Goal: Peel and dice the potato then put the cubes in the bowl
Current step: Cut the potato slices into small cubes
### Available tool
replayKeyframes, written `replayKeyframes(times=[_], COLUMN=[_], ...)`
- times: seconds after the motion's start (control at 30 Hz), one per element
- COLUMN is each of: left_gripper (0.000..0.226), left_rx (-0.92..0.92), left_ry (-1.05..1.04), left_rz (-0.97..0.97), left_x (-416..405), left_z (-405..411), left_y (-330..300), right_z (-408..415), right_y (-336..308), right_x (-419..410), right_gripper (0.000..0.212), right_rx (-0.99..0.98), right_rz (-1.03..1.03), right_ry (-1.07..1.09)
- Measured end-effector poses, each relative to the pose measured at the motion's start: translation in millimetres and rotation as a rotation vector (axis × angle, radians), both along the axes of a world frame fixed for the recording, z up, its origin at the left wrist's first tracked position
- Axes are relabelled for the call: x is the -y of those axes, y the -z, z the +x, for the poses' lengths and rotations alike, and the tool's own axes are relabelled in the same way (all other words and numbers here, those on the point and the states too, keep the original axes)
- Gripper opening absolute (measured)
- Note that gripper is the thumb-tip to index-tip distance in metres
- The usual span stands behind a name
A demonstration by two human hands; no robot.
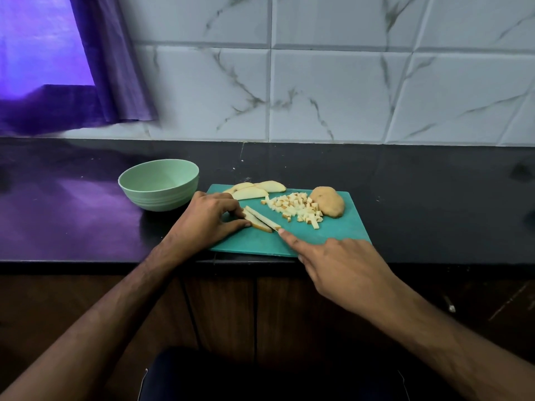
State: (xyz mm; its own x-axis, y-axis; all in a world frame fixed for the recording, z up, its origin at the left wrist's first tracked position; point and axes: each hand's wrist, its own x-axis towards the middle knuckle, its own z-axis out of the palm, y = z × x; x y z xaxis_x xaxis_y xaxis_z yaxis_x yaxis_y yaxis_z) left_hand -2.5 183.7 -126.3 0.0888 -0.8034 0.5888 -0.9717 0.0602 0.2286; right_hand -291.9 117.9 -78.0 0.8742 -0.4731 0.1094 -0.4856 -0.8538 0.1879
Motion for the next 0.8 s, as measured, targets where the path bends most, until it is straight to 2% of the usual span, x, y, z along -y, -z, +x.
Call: replayKeyframes(times=[0.13,0.33,0.8], left_gripper=[0.026,0.023,0.018], left_rx=[-0.01,0.037,0.075], left_ry=[-0.008,-0.059,-0.083], left_rz=[-0.004,0.007,0.003], left_x=[-1,-4,-8], left_z=[0,-5,-10], left_y=[0,0,-4], right_z=[11,27,54], right_y=[-8,-24,-42], right_x=[13,25,14], right_gripper=[0.054,0.049,0.049], right_rx=[0.027,0.11,-0.059], right_rz=[0.037,0.415,0.249], right_ry=[0.06,0.038,-0.026])
